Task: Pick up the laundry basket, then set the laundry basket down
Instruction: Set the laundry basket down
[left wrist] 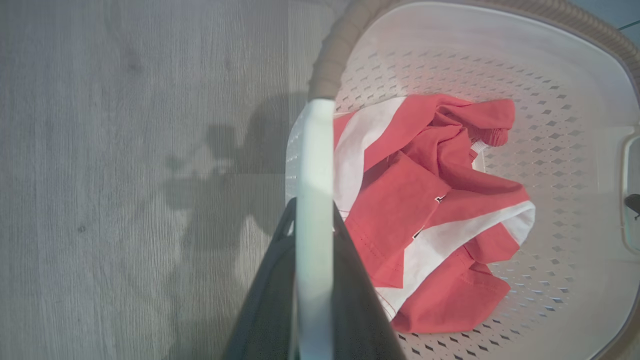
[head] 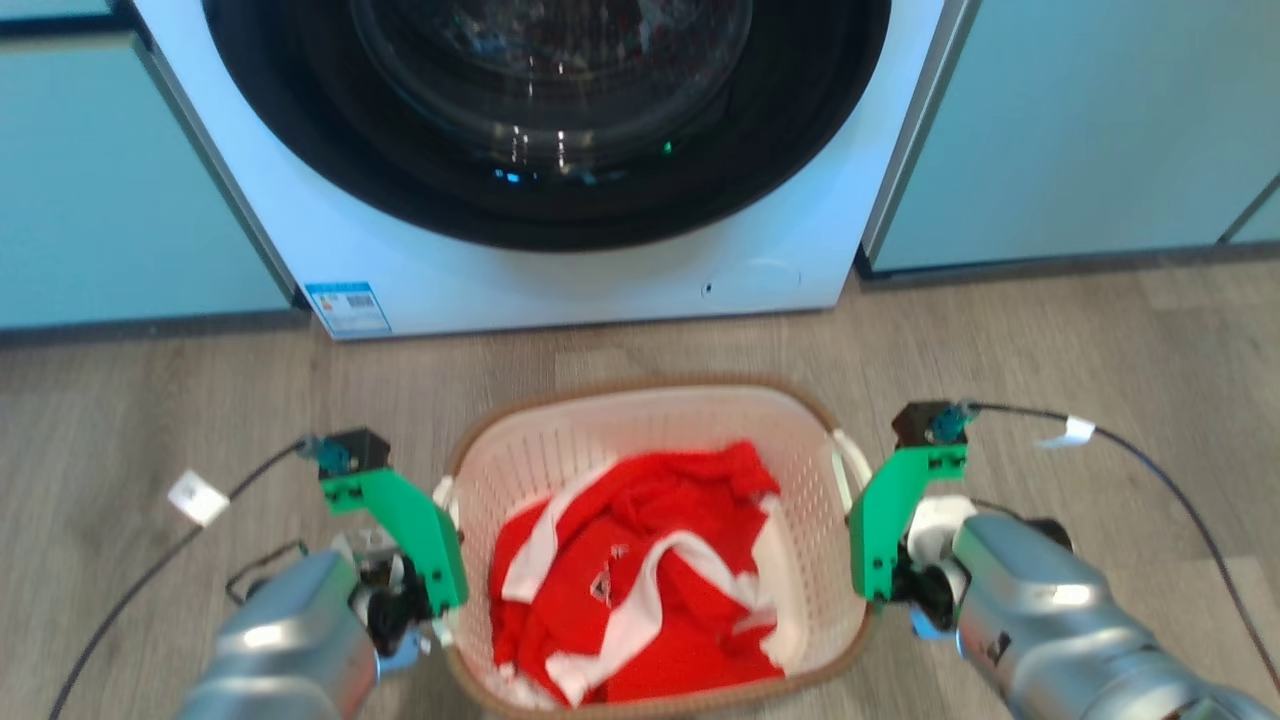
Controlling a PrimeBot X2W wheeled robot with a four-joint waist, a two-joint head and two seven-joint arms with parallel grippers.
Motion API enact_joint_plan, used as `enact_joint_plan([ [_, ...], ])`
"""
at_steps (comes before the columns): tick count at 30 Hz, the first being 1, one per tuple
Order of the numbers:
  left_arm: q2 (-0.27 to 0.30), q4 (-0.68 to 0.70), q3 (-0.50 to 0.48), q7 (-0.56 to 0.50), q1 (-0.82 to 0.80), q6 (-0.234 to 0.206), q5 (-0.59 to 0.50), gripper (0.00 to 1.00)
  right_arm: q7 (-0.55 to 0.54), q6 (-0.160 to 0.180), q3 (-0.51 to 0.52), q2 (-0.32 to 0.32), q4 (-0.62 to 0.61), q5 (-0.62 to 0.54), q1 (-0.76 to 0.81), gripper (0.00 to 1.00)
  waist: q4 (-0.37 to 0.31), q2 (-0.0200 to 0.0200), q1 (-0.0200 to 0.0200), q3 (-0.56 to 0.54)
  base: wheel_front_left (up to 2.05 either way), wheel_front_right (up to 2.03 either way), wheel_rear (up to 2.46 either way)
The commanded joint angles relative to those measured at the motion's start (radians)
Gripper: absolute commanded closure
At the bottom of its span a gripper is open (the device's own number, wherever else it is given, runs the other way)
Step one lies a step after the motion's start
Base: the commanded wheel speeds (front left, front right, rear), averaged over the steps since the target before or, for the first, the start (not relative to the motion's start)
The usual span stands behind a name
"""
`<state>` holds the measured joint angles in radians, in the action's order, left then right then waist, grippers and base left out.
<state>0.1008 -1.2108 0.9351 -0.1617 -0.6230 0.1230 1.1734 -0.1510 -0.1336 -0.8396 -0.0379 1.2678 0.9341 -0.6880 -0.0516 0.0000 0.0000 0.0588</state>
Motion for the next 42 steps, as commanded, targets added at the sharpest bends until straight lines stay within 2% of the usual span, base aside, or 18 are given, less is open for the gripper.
enact_joint_plan([
  [1,0.050,0.016,-0.019,0.021,-0.084,0.008,0.002,1.00,0.022,0.003,-0.006,-0.012,-0.001,0.003,-0.051,1.00,0.000,0.0000,0.0000,0.025,0.00,0.00,0.00],
  [23,0.075,0.031,0.038,0.218,-0.269,0.008,-0.040,1.00,0.193,0.003,-0.003,-0.012,0.022,-0.050,-0.216,1.00,0.022,0.0000,0.0000,0.397,0.00,0.00,0.00],
  [26,0.072,0.015,0.055,0.259,-0.297,0.008,-0.055,1.00,0.208,0.003,0.030,-0.017,0.023,-0.081,-0.225,1.00,0.025,0.0000,0.0000,0.468,0.00,0.00,0.00],
  [32,0.062,-0.002,0.067,0.319,-0.330,0.008,-0.066,1.00,0.233,0.003,0.068,-0.027,0.023,-0.148,-0.243,1.00,0.029,0.0000,0.0000,0.552,0.00,0.00,0.00],
  [42,0.058,-0.022,0.072,0.403,-0.405,0.008,-0.080,1.00,0.289,0.003,0.189,-0.026,0.023,-0.280,-0.289,1.00,0.027,0.0000,0.0000,0.700,0.00,0.00,0.00],
])
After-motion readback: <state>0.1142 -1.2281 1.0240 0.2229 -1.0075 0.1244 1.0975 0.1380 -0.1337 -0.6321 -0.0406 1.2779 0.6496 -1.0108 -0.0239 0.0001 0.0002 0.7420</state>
